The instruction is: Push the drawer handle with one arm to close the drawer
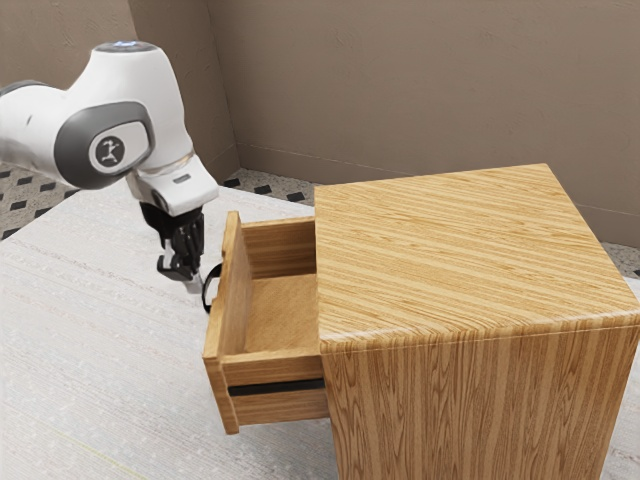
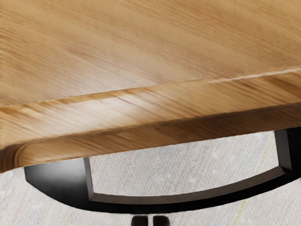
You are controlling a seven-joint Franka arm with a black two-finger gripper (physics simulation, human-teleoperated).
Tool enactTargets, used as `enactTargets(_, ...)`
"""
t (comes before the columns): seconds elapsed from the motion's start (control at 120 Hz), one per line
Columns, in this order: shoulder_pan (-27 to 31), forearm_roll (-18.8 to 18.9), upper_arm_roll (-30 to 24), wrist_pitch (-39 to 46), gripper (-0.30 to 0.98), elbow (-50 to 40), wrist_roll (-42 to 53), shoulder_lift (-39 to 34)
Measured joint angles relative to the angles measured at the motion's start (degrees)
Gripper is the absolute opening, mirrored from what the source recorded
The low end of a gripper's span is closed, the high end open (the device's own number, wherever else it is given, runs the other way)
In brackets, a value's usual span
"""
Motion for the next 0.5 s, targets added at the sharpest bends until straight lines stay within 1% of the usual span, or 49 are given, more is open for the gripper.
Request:
enactTargets(0.292, 0.0, -0.2, -2.0, 0.0, -0.1, 3.5, -1.2, 3.1)
enactTargets(0.5, 0.0, -0.3, -3.1, 0.0, -0.1, 4.5, -2.3, 4.0)
